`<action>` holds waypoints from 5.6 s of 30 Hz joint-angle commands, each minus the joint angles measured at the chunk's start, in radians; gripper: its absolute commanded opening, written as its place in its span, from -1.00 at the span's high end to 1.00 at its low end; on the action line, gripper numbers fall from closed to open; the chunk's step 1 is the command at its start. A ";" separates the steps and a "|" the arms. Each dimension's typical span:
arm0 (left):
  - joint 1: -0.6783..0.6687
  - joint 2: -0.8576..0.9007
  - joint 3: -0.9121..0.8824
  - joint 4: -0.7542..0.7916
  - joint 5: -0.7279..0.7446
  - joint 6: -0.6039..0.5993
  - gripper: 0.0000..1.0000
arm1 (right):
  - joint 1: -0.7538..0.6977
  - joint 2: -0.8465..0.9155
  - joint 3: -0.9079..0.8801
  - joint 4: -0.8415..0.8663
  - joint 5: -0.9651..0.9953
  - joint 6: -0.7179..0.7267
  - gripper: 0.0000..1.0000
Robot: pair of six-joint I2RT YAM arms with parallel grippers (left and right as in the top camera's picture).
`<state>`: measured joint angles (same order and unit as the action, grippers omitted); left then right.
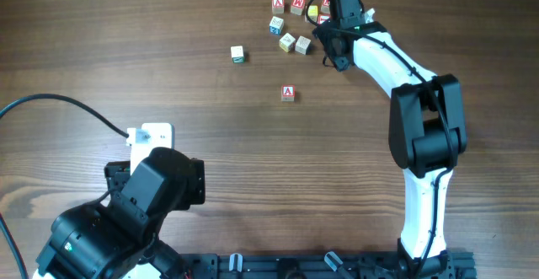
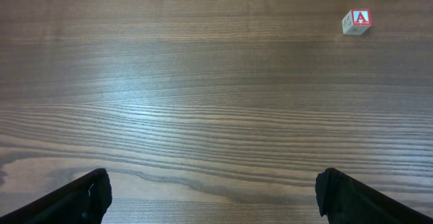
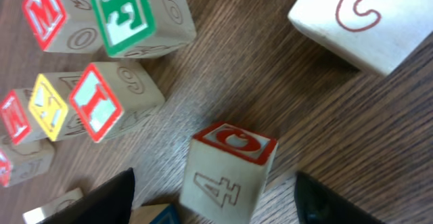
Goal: Form a tower
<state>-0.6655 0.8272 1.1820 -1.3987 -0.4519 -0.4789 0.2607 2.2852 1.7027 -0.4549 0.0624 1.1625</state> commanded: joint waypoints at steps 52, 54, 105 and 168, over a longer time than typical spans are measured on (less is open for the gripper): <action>0.002 -0.002 0.002 0.002 -0.002 0.008 -1.00 | 0.056 -0.234 -0.052 -0.435 -0.357 -1.034 -0.50; 0.002 -0.002 0.002 0.002 -0.002 0.008 -1.00 | 0.094 -0.219 -0.120 -0.391 -0.206 -1.072 -0.50; 0.002 -0.002 0.002 0.002 -0.002 0.008 -1.00 | 0.133 -0.113 -0.105 -0.256 -0.123 -0.997 0.48; 0.002 -0.002 0.002 0.002 -0.002 0.008 -1.00 | 0.088 -0.177 0.362 -0.365 -0.101 -0.680 -0.99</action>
<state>-0.6655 0.8272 1.1820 -1.3987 -0.4519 -0.4789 0.4000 2.1281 2.0453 -0.8520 0.0418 0.4500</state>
